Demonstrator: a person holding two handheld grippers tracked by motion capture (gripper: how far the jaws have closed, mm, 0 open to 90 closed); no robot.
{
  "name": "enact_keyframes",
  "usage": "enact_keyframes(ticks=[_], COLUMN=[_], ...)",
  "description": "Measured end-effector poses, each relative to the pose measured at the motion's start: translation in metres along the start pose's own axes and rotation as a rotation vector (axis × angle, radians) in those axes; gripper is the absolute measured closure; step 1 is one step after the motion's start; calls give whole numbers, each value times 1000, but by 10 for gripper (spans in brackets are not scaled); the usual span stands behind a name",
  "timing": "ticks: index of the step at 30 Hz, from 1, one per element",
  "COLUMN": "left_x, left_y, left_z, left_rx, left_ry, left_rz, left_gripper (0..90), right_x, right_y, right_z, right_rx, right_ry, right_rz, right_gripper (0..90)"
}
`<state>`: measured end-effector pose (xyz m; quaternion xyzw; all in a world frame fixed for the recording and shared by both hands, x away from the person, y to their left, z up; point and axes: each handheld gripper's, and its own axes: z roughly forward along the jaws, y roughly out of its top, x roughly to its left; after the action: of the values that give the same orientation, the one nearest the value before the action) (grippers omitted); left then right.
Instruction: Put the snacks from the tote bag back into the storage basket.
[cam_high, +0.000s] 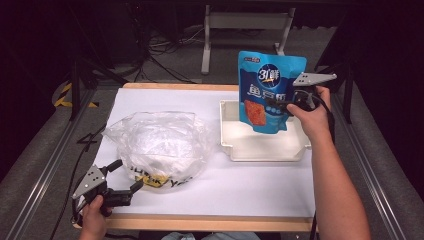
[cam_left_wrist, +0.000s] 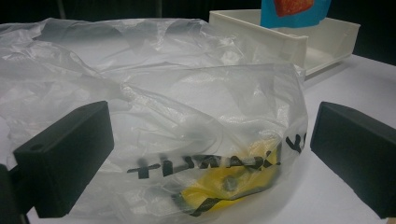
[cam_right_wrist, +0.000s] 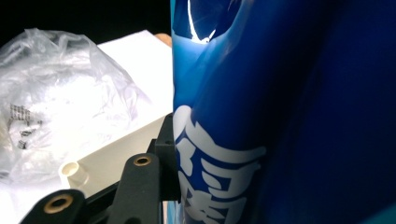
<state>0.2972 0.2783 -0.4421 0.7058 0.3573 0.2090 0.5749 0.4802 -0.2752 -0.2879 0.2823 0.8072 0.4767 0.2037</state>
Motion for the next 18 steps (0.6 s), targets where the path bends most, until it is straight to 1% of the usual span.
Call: enact_keyframes(ticks=[5, 7, 11, 18], left_x=[0, 0, 1, 1], left_y=[0, 0, 0, 0], left_z=[0, 0, 0, 0], left_rx=[-1, 0, 1, 2], left_ry=[1, 1, 1, 0], left_rz=[0, 1, 0, 0], left_gripper=[2, 2, 2, 2], right_x=[2, 3, 5, 7], right_y=[-10, -14, -19, -26], right_z=[12, 16, 22, 32], right_rx=[15, 18, 33, 35], right_ry=[12, 25, 32, 53], right_rz=[6, 8, 9, 16], right_gripper=[599, 599, 599, 598])
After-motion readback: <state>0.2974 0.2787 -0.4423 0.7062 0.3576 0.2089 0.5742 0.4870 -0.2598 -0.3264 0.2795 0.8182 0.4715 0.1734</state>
